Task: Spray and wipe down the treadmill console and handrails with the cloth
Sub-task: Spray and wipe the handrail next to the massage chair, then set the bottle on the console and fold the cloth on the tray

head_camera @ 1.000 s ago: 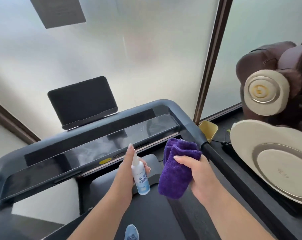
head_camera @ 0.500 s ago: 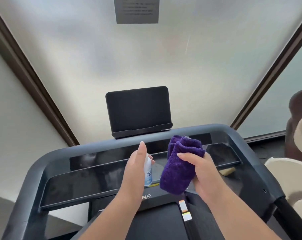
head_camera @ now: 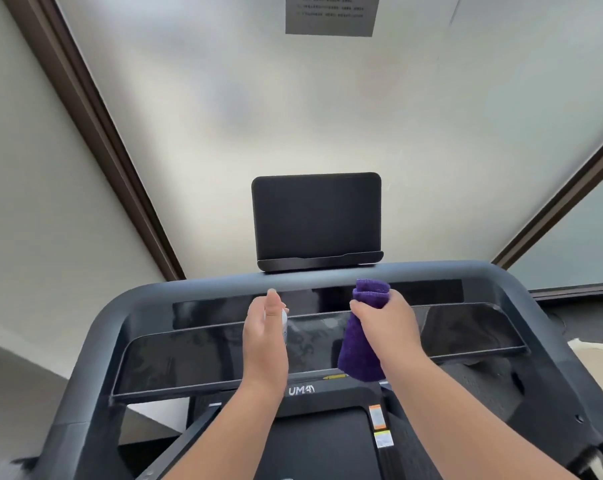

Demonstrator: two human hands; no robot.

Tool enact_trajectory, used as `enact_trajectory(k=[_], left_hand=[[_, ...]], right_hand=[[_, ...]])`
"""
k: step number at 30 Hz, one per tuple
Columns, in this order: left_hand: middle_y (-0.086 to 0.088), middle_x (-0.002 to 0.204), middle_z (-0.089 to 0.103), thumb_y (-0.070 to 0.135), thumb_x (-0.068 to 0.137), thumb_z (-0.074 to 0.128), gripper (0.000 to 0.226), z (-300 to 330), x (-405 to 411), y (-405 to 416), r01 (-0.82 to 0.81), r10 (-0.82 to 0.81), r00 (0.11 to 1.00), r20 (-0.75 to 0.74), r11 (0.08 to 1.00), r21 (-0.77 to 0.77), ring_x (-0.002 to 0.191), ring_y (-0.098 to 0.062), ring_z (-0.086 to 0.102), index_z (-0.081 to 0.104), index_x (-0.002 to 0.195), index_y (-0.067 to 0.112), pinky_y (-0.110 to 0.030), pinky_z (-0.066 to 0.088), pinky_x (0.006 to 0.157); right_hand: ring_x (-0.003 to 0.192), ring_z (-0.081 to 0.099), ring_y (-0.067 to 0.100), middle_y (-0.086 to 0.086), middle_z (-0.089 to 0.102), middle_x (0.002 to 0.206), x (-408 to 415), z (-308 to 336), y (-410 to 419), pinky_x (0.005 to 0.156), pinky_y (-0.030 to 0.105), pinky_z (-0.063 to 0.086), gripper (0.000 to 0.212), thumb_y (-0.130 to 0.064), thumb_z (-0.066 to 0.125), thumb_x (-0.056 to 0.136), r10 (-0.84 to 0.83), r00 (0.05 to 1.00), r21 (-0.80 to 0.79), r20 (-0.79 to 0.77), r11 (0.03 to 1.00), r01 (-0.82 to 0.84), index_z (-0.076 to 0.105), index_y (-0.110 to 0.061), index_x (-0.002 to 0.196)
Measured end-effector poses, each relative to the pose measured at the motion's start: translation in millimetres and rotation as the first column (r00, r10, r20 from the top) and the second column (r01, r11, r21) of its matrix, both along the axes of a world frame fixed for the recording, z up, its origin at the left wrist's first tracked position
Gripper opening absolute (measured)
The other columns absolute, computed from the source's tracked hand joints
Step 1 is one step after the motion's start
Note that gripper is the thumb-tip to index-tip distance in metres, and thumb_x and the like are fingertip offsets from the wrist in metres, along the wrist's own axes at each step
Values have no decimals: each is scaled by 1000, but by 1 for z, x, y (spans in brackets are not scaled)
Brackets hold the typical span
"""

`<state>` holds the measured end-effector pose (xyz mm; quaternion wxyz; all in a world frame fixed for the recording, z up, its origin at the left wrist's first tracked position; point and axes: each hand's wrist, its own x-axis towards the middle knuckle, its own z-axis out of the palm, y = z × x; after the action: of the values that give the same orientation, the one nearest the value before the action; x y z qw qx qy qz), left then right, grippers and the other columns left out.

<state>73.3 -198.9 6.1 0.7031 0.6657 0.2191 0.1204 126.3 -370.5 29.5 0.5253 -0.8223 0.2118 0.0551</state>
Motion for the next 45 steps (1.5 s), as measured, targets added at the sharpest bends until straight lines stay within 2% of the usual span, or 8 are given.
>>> enact_trajectory(k=[15,22,27,29,32,36,40,45], left_hand=[[7,96,59,84,86,38,67,-22,-8,-2,-77,87,995,-56,986,148,85,-9,54,59,101,22,-17,45,76],[0,143,51,82,82,48,78,-14,-12,-7,-148,171,982,-75,957,249,135,-19,48,48,140,31,-48,44,116],[-21,139,58,31,99,65,44,9,-30,-17,-506,255,862,437,413,757,132,-36,49,58,134,6,-37,30,121],[-9,119,65,17,100,62,16,10,-34,-40,-470,23,861,508,417,778,113,-26,58,63,115,12,-26,34,112],[2,101,64,13,99,60,8,-1,-25,-82,-59,-196,961,194,542,838,95,-20,58,67,104,15,-32,51,89],[-6,126,60,42,106,55,39,-15,12,-99,358,-72,874,-481,763,537,124,-28,54,64,132,15,-43,47,106],[-6,142,57,69,98,49,64,-15,42,-94,449,37,785,-619,653,609,135,-30,48,61,141,22,-47,43,109],[3,120,68,68,87,65,46,-11,62,-83,568,-121,693,-711,700,434,117,-26,62,59,113,30,-46,49,102]], right_hand=[[109,62,33,6,62,124,34,-28,-7,96,49,54,79,-61,75,76,173,946,-120,-275,970,-212,47,-16,135],[110,62,24,-3,64,126,29,-29,-36,97,47,53,66,-67,67,80,277,937,29,-213,960,-278,57,-28,132],[119,57,18,1,56,146,38,-27,-68,100,40,45,55,-21,58,95,205,968,104,-144,976,-191,50,-21,149],[108,60,16,3,63,132,41,-29,-82,97,38,46,54,-10,59,89,210,966,78,-147,977,-201,57,-17,143],[117,60,23,3,66,130,44,-33,-89,104,43,47,60,-6,64,87,319,925,78,-207,948,-310,55,-17,145],[114,61,17,-5,64,127,48,-38,-81,94,37,52,70,-14,68,90,508,835,64,-211,860,-507,45,-34,152],[100,60,2,-7,66,115,53,-40,-76,68,18,47,44,-23,74,89,585,793,20,-170,807,-591,62,-34,130],[76,65,20,9,70,86,51,-42,-81,67,34,54,16,-17,77,78,527,843,-45,-105,845,-533,63,-18,87]])
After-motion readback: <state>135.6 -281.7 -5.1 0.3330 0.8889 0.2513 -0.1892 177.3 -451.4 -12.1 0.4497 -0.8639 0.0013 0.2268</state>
